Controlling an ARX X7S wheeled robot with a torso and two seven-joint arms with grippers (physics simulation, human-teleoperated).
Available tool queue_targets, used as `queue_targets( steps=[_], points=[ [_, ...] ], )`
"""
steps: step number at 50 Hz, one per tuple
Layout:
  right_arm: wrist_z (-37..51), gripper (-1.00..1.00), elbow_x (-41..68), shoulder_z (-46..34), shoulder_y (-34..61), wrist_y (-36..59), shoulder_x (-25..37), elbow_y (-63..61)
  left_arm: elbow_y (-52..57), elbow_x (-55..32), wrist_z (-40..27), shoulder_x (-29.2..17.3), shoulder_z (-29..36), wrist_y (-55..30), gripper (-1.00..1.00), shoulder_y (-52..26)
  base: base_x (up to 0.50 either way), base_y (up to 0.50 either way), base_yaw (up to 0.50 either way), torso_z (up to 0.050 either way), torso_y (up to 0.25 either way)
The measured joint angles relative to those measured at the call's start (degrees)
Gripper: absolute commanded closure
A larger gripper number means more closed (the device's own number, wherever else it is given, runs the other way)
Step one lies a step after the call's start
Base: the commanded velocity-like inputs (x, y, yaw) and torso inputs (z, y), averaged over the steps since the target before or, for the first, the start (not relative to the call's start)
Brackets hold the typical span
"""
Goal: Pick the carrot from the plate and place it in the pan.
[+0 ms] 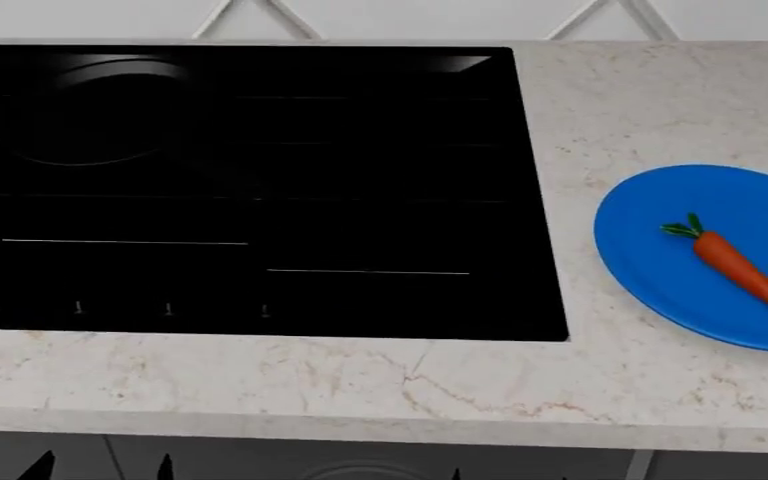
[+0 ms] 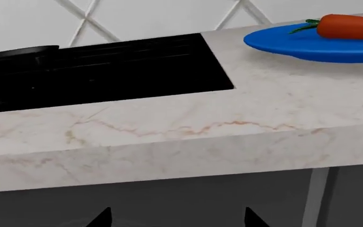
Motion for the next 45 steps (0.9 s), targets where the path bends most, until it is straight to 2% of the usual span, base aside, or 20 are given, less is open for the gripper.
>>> queue_targets(
  steps=[3,8,15,21,25,32,45],
  points=[
    [-0.06,-1.0,0.61,-0.22,-0.03,0.24,0.2,-0.2,0.11,-0.29,-0.12,-0.27,0.19,0.02,-1.0,0.06,0.0,0.0,0.0,0.05,0.018],
    [-0.39,-1.0,2.69,-0.38,-0.15,2.65,1.21,-3.08,2.57,-0.01,-1.06,-1.32,0.27,-2.01,-1.0,0.22,0.0,0.0,0.0,0.0,0.0],
    [-0.08,-1.0,9.28,0.65,1.7,14.45,5.97,-16.59,15.47,-2.46,-1.37,-4.7,-0.37,-13.51,-1.0,-0.07,0.0,0.0,0.0,0.0,0.0],
    [1.56,-1.0,16.0,2.86,5.53,25.42,10.03,-28.13,26.68,-4.63,-1.75,-7.76,-0.95,-24.27,-1.0,-2.19,0.0,0.0,0.0,0.047,0.0],
    [2.56,-1.0,19.68,4.09,8.11,30.96,11.99,-33.74,32.1,-5.31,-1.97,-9.48,-1.09,-29.0,-1.0,-3.47,0.0,0.0,0.0,0.0,0.0],
    [3.58,-1.0,24.06,5.69,10.75,36.33,13.65,-39.34,37.05,-5.69,-2.44,-11.17,-1.55,-32.57,-1.0,-4.49,0.0,-0.5,0.0,0.0,0.0],
    [4.77,-1.0,28.2,8.17,13.31,40.65,15.59,-43.62,40.7,-6.27,-3.03,-12.11,-1.81,-34.22,-1.0,-4.32,0.0,-0.5,0.0,0.0,0.0]
  ],
)
